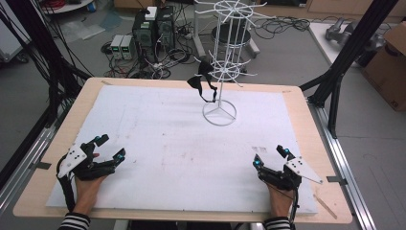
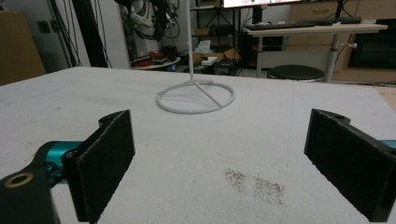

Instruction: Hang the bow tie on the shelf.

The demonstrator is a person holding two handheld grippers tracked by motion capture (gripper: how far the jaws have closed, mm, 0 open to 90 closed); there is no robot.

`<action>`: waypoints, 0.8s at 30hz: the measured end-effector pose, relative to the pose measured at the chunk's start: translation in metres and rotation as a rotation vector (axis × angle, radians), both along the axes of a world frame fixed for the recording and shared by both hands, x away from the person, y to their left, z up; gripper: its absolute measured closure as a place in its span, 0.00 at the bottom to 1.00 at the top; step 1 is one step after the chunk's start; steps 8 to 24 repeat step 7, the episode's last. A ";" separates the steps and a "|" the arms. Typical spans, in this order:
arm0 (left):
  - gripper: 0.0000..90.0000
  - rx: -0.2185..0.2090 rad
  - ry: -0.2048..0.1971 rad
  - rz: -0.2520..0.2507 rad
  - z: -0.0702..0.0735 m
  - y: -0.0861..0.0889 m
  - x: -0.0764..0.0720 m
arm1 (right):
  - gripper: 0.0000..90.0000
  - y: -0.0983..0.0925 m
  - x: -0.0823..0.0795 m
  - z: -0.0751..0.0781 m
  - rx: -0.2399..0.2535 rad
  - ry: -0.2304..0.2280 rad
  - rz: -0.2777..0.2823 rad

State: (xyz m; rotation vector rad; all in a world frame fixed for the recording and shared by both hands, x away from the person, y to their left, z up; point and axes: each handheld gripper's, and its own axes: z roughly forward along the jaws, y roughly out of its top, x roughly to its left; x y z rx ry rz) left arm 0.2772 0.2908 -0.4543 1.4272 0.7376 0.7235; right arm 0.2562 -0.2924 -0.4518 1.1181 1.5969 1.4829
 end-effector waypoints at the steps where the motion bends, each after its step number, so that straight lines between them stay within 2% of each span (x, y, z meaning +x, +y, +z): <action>1: 0.17 -0.001 -0.003 0.001 0.000 0.000 0.000 | 0.08 0.000 0.000 0.000 -0.001 0.000 0.000; 24: 0.17 -0.009 -0.014 0.001 0.000 0.001 -0.001 | 0.08 0.000 0.000 0.000 0.008 0.005 -0.001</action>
